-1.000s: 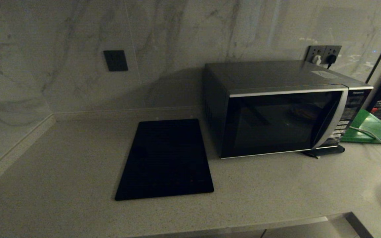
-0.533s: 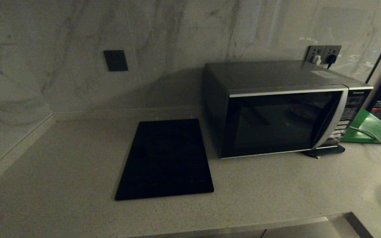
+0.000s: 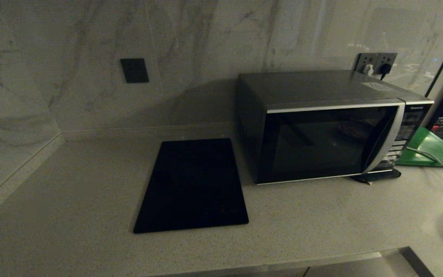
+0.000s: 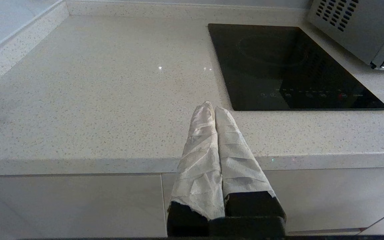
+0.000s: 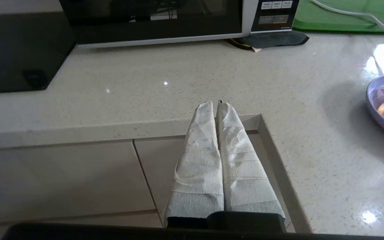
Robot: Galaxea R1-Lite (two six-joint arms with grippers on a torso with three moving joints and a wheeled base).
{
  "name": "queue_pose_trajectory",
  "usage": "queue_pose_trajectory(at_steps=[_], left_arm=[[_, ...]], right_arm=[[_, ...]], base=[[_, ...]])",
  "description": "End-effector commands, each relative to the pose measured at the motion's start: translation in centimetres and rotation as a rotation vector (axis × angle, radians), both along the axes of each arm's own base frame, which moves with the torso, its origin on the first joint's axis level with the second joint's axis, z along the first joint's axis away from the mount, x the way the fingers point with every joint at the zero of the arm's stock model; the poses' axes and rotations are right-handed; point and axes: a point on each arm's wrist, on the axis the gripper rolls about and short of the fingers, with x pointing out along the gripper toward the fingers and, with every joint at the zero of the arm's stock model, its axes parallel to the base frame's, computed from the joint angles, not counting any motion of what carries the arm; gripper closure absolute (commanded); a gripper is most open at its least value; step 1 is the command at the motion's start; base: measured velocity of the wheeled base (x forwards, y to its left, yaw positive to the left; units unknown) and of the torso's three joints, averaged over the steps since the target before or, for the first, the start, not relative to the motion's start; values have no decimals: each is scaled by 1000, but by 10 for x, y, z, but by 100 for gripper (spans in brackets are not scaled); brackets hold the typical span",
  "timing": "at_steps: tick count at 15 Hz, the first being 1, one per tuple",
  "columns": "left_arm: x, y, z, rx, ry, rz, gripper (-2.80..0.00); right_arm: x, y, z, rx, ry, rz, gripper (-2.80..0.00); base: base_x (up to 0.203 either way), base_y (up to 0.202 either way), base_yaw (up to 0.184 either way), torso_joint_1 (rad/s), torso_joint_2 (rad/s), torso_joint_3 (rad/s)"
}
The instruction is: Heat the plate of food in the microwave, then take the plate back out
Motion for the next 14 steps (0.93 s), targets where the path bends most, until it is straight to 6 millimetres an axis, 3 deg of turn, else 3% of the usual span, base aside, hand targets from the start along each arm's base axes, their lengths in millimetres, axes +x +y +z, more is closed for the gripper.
queue_pose_trajectory(at_steps=[1,14], left_arm=[[0,0,0,-1,1,1,0],[0,0,0,-1,1,1,0]], right_arm=[[0,0,-1,32,1,-12,0],[0,0,0,69,-2,-15,0]], base=[[0,0,0,0,0,0],[0,0,0,0,0,0]])
